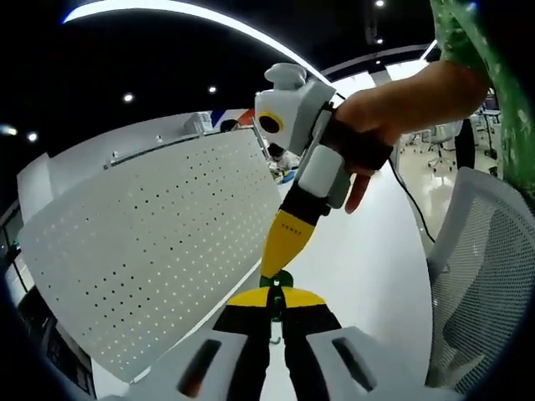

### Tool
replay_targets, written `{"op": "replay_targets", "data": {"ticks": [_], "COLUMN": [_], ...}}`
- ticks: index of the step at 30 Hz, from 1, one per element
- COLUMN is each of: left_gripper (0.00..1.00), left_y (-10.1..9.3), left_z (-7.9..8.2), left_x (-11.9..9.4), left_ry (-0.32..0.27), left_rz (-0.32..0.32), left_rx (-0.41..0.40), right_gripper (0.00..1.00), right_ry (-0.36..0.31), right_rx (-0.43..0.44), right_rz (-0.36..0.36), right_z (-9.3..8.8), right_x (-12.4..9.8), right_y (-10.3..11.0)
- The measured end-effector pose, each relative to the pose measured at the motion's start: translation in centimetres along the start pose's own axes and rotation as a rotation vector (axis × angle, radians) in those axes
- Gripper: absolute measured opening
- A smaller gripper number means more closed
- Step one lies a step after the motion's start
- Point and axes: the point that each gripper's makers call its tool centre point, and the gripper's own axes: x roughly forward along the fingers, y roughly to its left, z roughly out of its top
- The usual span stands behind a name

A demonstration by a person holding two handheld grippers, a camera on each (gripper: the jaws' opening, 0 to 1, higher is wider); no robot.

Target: Insert the hook assembly into the mounting plate slot until the hook locks in place.

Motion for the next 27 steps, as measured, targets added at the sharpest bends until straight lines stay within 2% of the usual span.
{"op": "replay_targets", "data": {"ticks": [7, 14, 27], "left_gripper": [0.03, 0.03, 0.03], "left_y": [0.0, 0.2, 0.4], "left_z": [0.4, 0.9, 1.5], "left_x": [0.0, -0.1, -0.5], "left_ry": [-0.011, -0.040, -0.062], "left_rz": [-0.003, 0.007, 0.024], "left_rx": [-0.058, -0.155, -0.205], "right_gripper": [0.01, 0.01, 0.01], "right_ry": [-0.020, -0.066, -0.112], "right_rx": [-0.053, -0.099, -0.179], "right_rz": [-0.012, -0.029, -0.041], "right_z": [0.2, 0.6, 1.4], "right_x": [-0.2, -0.5, -0.7], "right_y": [0.1, 0.2, 0.8]}}
